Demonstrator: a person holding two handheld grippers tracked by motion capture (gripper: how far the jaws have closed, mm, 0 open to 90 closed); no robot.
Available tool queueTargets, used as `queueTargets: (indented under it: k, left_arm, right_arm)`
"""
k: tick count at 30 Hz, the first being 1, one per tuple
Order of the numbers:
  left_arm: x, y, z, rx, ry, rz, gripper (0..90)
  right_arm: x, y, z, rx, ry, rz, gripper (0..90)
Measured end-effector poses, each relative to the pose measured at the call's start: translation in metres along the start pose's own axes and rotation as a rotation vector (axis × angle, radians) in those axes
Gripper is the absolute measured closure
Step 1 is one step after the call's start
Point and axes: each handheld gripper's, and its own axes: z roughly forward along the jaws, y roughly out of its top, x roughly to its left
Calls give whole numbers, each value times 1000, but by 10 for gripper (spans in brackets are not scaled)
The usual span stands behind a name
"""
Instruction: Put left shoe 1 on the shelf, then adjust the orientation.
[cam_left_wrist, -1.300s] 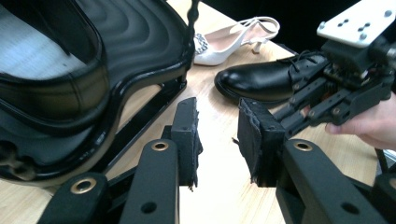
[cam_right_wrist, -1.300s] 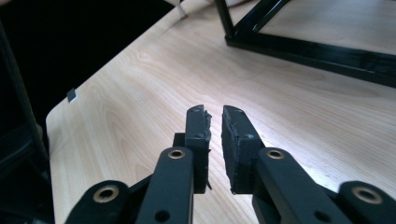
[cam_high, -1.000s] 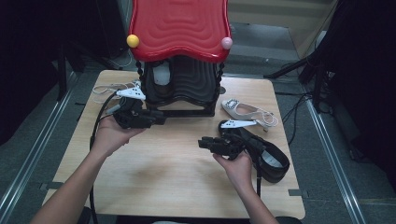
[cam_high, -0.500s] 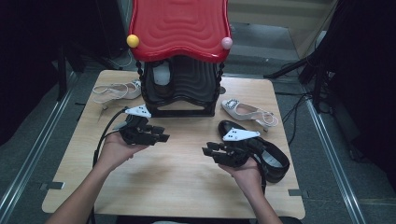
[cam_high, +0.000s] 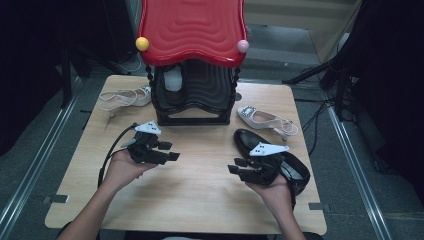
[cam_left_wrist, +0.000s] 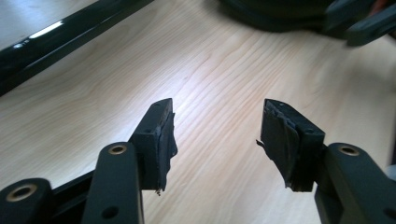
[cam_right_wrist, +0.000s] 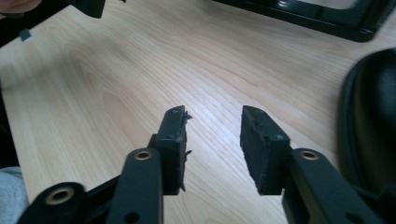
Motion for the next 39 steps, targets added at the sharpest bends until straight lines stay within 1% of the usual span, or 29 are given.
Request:
queueTargets:
  k: [1, 2, 3, 4, 5, 6, 7, 9, 10, 11, 14, 15, 17, 18, 20, 23, 25, 28, 30, 34, 37, 39]
  left_arm:
    - [0, -1, 0, 2, -11, 3, 425]
    - [-1, -1, 1, 2, -24, 2, 405]
    - [-1, -2, 0, 0, -30, 7, 392]
    - [0, -3, 0, -3, -38, 4, 388]
    - [1, -3, 0, -3, -45, -8, 389]
    - [3, -5, -1, -3, -50, -21, 388]
    - [4, -6, -1, -9, -51, -30, 389]
    - [6, -8, -1, -7, -47, -34, 398]
    - [7, -9, -1, -7, -38, -29, 400]
    - [7, -11, -2, -10, -36, -29, 405]
    - [9, -13, -1, -11, -42, -36, 417]
    - [9, -13, -2, -8, -45, -38, 421]
    - [10, -13, -3, -18, -56, -43, 448]
    - [10, -12, -4, -19, -71, -41, 484]
    - [9, -12, -4, -22, -76, -39, 508]
    - [9, -13, -4, -10, -77, -36, 536]
    - [10, -12, -4, -7, -84, -46, 549]
    - [12, -12, -4, -13, -107, -66, 559]
    - [13, -12, -4, -11, -98, -67, 558]
    - [16, -11, -3, -10, -92, -65, 553]
    - [16, -11, -3, -16, -90, -60, 550]
    - [16, -11, -2, -20, -92, -63, 549]
  right_arm:
    - [-2, 0, -2, 9, 0, 19, 566]
    - [-4, -1, -4, 16, -3, 33, 579]
    - [-5, -2, -6, 17, -4, 35, 599]
    - [-7, -3, -8, 19, -18, 19, 600]
    - [-8, -3, -10, 25, -38, 11, 602]
    - [-9, -3, -12, 24, -34, 13, 601]
    - [-11, -4, -16, 18, -35, 18, 598]
    - [-15, -4, -20, 21, -50, 20, 599]
    - [-16, -4, -22, 20, -59, 21, 593]
    - [-18, -5, -24, 17, -58, 27, 583]
    - [-25, -6, -31, 27, -57, 44, 573]
    - [-27, -7, -33, 26, -64, 43, 572]
    - [-31, -9, -38, 27, -67, 53, 569]
    - [-33, -10, -40, 31, -69, 57, 575]
    - [-35, -11, -45, 32, -71, 57, 578]
    - [-39, -12, -51, 25, -76, 67, 581]
    - [-42, -14, -55, 29, -75, 79, 580]
    - [-47, -17, -65, 17, -95, 92, 582]
    - [-50, -19, -72, 1, -111, 100, 584]
    - [-54, -24, -85, -28, -105, 117, 599]
    - [-57, -26, -94, -34, -115, 133, 602]
    - [-58, -28, -99, -24, -143, 139, 599]
